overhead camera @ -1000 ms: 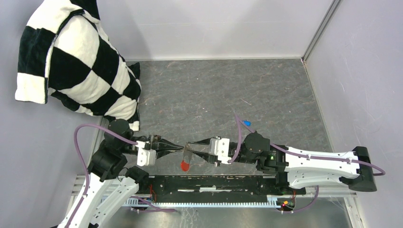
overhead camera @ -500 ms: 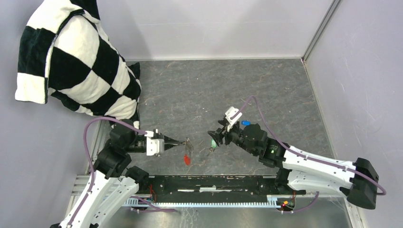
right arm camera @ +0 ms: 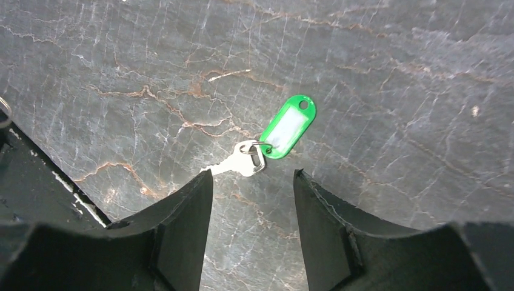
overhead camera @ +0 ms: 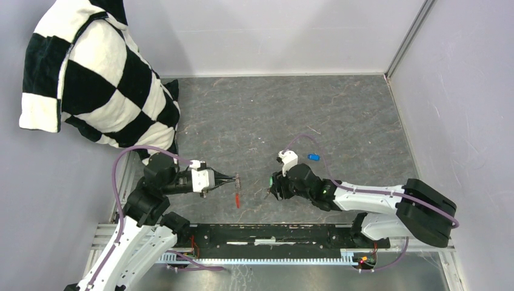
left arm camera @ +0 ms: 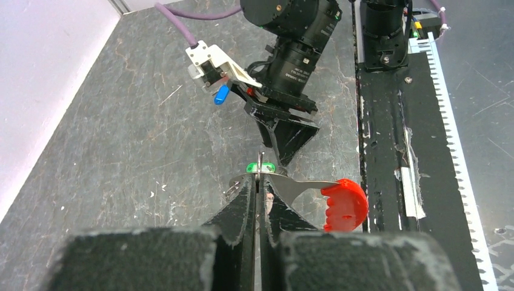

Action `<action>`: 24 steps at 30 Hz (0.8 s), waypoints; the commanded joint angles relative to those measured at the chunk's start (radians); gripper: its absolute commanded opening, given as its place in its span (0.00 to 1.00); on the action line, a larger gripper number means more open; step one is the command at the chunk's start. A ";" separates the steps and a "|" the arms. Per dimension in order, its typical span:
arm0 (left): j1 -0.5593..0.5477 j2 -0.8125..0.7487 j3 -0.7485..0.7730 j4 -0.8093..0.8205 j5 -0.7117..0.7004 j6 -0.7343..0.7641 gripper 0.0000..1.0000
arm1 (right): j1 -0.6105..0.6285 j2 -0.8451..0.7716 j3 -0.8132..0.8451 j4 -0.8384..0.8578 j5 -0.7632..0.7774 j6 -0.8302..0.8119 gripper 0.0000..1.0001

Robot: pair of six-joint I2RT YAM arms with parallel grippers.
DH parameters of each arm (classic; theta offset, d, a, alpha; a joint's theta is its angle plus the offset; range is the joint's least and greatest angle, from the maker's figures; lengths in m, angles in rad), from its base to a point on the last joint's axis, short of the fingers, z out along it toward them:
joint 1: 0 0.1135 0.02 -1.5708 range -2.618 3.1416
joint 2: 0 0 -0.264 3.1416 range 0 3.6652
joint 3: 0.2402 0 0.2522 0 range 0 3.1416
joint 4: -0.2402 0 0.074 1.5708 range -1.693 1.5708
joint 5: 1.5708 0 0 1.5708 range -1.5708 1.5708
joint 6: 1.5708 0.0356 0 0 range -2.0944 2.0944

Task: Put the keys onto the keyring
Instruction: Pick up the keyring from the center of the board.

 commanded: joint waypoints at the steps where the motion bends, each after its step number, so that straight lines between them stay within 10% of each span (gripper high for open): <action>1: 0.000 -0.019 -0.015 0.069 -0.032 -0.089 0.02 | 0.024 0.028 0.047 0.067 0.027 0.122 0.57; 17: 0.000 -0.033 -0.073 0.399 -0.003 -0.566 0.02 | 0.066 -0.147 -0.008 0.198 0.069 -0.047 0.62; 24: 0.000 -0.033 -0.094 0.456 0.028 -0.616 0.02 | 0.068 -0.339 0.001 0.302 -0.135 -0.330 0.62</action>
